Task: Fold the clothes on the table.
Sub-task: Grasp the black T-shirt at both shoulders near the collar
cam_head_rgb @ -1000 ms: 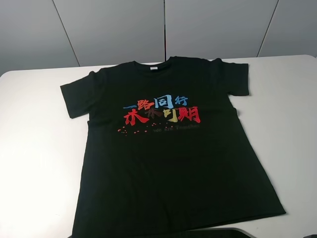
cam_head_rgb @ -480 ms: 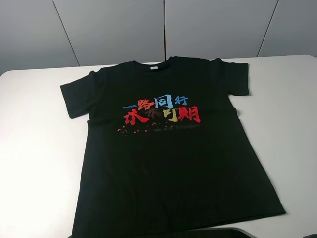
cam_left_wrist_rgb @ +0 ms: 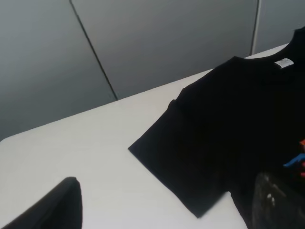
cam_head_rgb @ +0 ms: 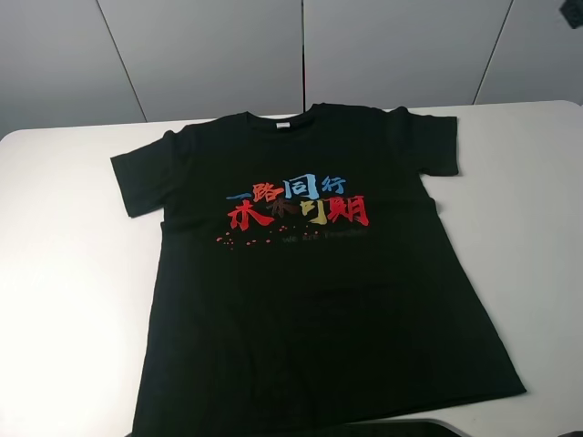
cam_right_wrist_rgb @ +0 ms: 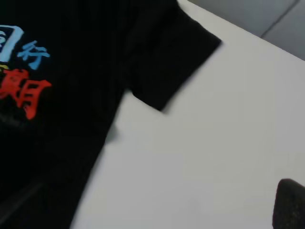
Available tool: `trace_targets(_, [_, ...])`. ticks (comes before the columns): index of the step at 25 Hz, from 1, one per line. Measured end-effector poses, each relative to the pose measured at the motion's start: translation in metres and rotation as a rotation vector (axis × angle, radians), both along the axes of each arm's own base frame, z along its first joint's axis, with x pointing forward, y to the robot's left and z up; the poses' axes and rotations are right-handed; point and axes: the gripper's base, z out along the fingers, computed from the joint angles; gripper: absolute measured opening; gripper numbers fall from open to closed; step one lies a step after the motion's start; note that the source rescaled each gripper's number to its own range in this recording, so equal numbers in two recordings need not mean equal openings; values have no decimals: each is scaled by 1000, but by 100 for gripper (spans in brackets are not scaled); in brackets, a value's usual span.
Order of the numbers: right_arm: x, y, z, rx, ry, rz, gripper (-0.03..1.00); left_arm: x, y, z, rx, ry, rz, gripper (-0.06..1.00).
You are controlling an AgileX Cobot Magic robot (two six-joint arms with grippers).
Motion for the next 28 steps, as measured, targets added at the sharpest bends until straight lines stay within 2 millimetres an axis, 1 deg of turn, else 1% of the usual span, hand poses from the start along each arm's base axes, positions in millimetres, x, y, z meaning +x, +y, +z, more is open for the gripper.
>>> trace_targets(3, [43,7,-22,3,70,106,100,41,-15,-13,-8,69,-94,98])
trace_targets(5, [64,11,-42,-6,118,186,100,59,-24,-24,-12,112,-171,98])
trace_targets(7, [81,14,-66,-16,171,289,100,75,-36,-39,10,158,-252,98])
trace_targets(9, [92,18,-89,-19,222,371,100,83,-50,-56,70,195,-359,98])
trace_targets(10, [97,19,-100,-22,246,402,100,86,-58,-67,109,221,-418,98])
trace_targets(11, [101,23,-111,-27,272,434,100,87,-70,-79,162,246,-504,98])
trace_targets(13, [107,31,-131,-67,323,508,100,88,-91,-100,239,296,-609,98])
trace_targets(14, [109,39,-142,-101,352,558,100,88,-101,-113,298,326,-655,98])
trace_targets(18, [114,67,-187,-222,468,702,100,85,-134,-158,525,426,-748,98])
trace_targets(21, [114,86,-217,-325,542,798,100,84,-148,-186,658,475,-773,98])
trace_targets(24, [111,99,-239,-380,590,858,98,86,-153,-200,693,495,-777,98])
trace_targets(25, [111,103,-244,-401,602,876,94,86,-154,-205,698,500,-780,98])
trace_targets(26, [110,105,-249,-421,610,890,88,87,-155,-209,706,509,-783,98])
trace_targets(28, [112,105,-256,-445,617,891,80,88,-155,-218,716,529,-788,98])
